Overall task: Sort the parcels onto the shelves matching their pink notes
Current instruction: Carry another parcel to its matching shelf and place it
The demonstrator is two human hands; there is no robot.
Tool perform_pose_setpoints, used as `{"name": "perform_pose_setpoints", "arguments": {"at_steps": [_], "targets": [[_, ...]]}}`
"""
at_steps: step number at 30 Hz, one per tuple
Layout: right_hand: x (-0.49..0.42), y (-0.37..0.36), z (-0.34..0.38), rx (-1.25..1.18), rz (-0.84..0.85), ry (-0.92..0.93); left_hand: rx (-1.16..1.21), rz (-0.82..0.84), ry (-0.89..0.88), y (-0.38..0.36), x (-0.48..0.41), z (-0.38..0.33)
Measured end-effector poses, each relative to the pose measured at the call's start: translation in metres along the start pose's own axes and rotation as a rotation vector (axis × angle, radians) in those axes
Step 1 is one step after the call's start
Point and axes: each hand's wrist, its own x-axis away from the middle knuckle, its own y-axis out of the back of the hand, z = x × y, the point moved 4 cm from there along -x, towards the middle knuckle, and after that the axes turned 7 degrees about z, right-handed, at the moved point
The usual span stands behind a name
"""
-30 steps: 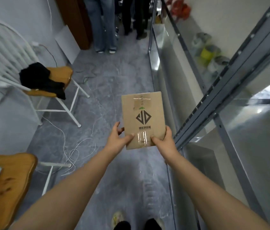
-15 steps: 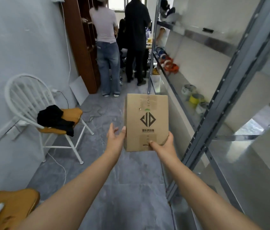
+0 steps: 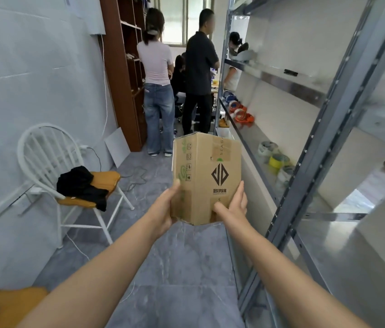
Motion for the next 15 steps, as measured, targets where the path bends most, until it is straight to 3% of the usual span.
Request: {"name": "perform_pose_setpoints", "arguments": {"at_steps": [3,7,11,15], "targets": [[-0.004,0.0,0.003,-0.019,0.054,0.029,0.213,-0.01,0.056,0.01,-0.001,0.001],[-0.018,-0.005,0.001,-0.055,0.164,0.03,0.205,-0.013,0.121,0.008,-0.002,0.004],[-0.025,-0.012,-0.011,-0.305,0.274,0.056,0.354,0.011,0.142,-0.004,-0.007,0.006],[-0.024,-0.01,-0.014,-0.328,0.349,0.05,0.327,0.048,0.16,-0.011,-0.011,0.012]]}}
